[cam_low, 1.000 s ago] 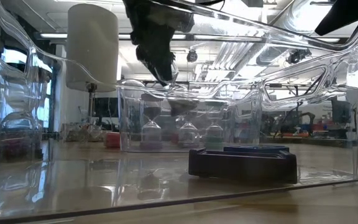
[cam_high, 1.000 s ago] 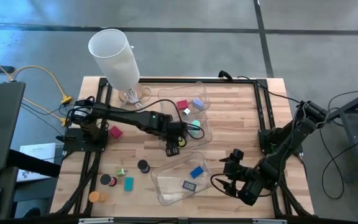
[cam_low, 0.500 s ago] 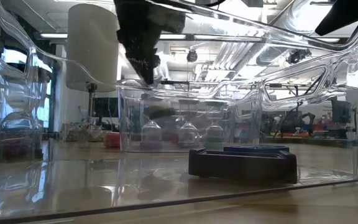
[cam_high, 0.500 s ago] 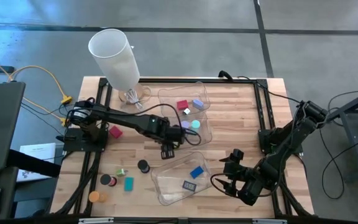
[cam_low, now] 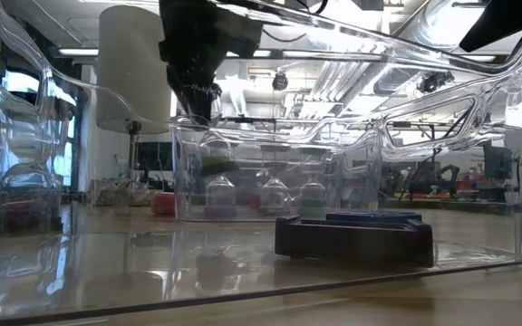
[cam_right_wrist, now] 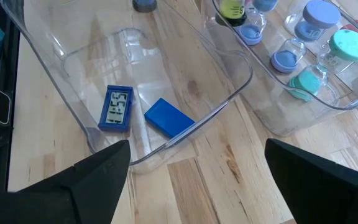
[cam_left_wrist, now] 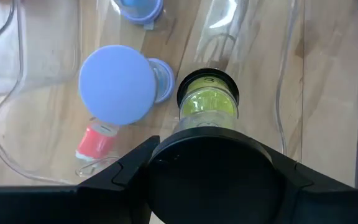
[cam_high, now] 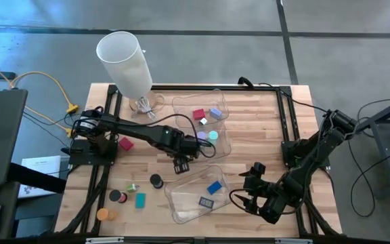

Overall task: Pick & Place Office items
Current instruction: Put the green hourglass into the middle transparent bin, then put the red charger adapter into the top transparent bin

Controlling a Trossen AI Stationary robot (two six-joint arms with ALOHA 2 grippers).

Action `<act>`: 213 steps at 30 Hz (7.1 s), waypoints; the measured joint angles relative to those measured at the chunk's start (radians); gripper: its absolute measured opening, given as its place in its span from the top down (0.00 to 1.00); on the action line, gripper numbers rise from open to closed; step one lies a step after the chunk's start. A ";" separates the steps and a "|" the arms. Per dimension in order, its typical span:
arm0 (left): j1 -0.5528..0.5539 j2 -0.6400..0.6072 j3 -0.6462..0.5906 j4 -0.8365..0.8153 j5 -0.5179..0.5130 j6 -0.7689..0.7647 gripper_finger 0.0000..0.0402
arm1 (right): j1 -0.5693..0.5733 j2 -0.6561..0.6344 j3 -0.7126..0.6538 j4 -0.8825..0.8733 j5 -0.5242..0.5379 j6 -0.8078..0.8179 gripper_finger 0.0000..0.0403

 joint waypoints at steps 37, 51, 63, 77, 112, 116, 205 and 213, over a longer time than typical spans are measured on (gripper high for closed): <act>0.044 0.111 -0.002 0.060 0.042 -0.255 0.49 | 0.000 0.000 0.000 0.000 -0.004 -0.004 0.10; 0.043 0.111 -0.002 0.062 0.080 -0.248 0.49 | 0.000 0.000 -0.001 0.000 -0.004 -0.004 0.10; 0.043 0.111 -0.002 0.066 0.088 -0.240 0.49 | 0.000 0.000 -0.001 0.000 -0.004 -0.004 0.10; 0.043 0.111 -0.001 0.079 0.088 -0.152 0.39 | 0.000 0.000 -0.001 0.000 -0.004 -0.004 0.10; 0.049 -0.084 0.010 0.033 0.300 -0.120 0.26 | 0.000 0.000 -0.002 -0.009 0.001 -0.008 0.10; 0.039 -0.134 0.010 0.009 0.300 -0.120 0.26 | 0.000 0.000 -0.002 -0.007 0.002 -0.023 0.10; -0.376 -0.164 0.007 -0.204 0.113 -0.432 0.25 | -0.038 0.000 -0.002 0.045 0.000 -0.053 0.10; -0.384 -0.164 0.007 -0.173 0.062 -0.436 0.20 | -0.038 0.000 -0.002 0.045 0.000 -0.053 0.10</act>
